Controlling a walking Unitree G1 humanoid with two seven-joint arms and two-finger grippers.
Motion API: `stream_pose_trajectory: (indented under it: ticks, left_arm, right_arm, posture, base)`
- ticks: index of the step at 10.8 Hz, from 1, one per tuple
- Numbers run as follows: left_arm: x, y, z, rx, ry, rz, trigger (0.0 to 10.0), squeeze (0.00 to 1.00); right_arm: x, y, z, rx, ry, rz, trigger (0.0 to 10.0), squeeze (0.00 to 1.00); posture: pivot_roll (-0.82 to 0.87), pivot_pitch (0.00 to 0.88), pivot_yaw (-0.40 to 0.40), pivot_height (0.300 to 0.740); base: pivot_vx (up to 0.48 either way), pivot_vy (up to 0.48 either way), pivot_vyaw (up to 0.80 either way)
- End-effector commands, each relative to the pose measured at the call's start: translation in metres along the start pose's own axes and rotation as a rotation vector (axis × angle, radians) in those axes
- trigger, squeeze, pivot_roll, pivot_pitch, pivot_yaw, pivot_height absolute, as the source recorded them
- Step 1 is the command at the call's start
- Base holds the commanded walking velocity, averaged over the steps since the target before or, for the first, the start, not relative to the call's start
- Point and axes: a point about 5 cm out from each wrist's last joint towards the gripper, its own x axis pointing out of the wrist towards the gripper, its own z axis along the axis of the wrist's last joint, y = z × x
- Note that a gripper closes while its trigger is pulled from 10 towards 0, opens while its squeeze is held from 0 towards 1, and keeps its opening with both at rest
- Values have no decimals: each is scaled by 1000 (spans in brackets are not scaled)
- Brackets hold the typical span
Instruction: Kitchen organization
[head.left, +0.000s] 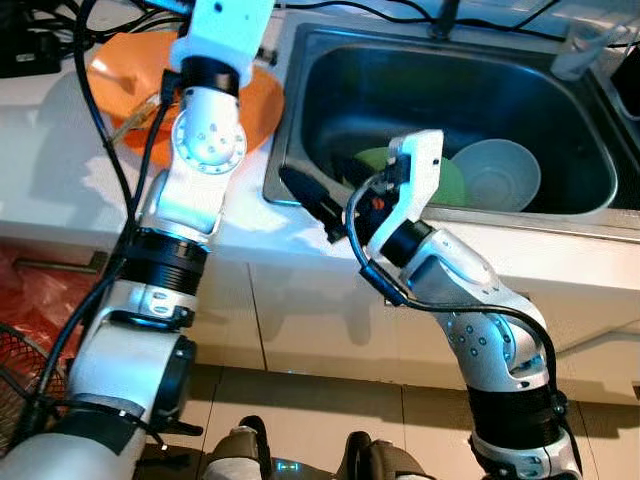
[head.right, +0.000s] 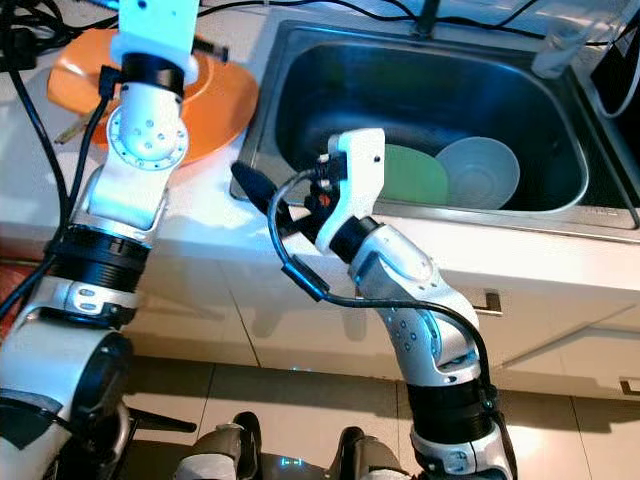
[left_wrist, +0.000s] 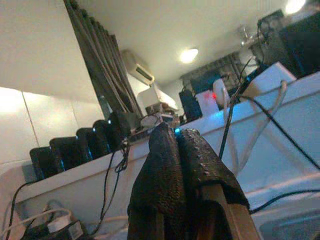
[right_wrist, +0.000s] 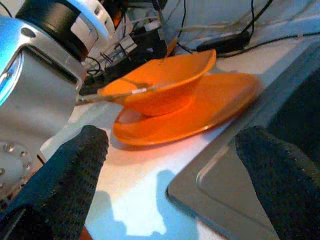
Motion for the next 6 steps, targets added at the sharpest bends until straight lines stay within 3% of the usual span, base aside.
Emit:
stream_pose_trajectory:
  ticks: [1,6]
  left_arm:
    - [1,-3,9,-43,-29,-8,0,0]
    - [1,-40,47,-315,-136,-123,0,0]
  right_arm:
    - [-1,0,8,-8,-39,7,10000,0]
    - [-5,-17,17,-89,-64,-99,10000,0]
  posture:
    - [-4,161,-56,740]
    - [-21,154,-42,740]
  base:
    - [0,0,0]
    - [0,0,0]
